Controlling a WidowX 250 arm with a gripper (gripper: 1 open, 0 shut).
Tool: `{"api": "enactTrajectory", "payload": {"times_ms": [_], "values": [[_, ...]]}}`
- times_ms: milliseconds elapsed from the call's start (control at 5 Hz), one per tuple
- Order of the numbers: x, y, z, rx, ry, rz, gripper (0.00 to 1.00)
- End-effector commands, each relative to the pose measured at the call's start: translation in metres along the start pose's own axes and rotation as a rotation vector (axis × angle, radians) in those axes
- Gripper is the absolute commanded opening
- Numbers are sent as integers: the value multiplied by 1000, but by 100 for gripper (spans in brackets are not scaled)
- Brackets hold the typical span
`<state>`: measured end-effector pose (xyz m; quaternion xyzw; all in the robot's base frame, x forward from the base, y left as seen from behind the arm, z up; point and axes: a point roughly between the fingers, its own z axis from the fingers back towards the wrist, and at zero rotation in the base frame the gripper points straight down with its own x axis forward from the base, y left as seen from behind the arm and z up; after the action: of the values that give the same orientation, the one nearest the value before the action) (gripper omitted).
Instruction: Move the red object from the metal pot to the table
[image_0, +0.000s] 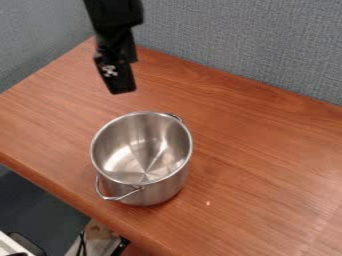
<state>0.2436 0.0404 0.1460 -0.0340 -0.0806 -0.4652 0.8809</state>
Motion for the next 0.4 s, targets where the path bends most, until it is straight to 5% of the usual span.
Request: {"api": "enactTrajectory", "payload": {"times_ms": [0, 200], "values": [[12, 3, -3, -11, 3, 50, 100], [17, -8, -8, -10, 26, 134, 100]]}}
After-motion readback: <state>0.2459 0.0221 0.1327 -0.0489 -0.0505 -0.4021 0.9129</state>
